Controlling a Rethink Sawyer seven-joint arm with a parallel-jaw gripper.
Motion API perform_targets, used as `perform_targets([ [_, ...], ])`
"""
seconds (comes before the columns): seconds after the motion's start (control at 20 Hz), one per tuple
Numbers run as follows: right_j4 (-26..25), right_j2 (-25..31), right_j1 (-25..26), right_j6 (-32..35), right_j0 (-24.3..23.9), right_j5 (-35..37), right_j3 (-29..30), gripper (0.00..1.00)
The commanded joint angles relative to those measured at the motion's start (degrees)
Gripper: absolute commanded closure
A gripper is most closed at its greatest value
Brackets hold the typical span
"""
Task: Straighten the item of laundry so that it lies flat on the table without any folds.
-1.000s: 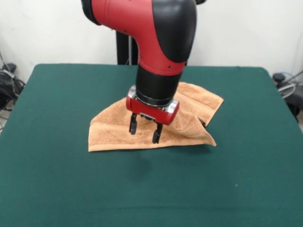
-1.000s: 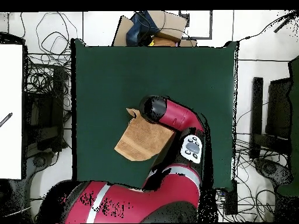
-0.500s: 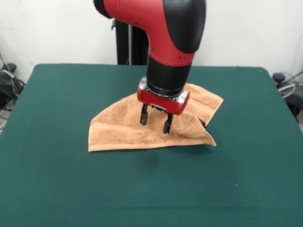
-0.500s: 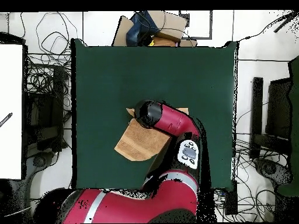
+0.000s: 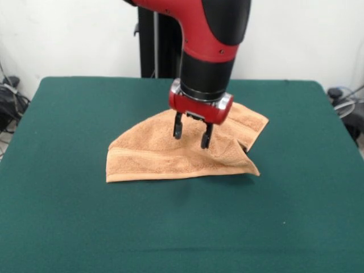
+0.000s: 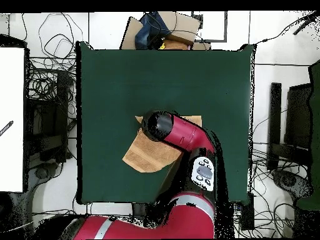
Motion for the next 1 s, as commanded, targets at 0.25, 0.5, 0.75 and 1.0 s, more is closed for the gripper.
perform_targets([
  [0.25,-2.1,4.7,-2.0,7.0,1.0,0.8,2.7,0.00],
  [0.5,-1.5,4.2,0.0,8.7,3.0,0.4,0.6,0.00],
  [0.75,-1.1,3.7,1.7,9.2,4.1,0.3,-1.1,0.00],
  [1.0,-1.0,4.2,2.6,8.7,3.7,-0.4,-1.3,0.00],
])
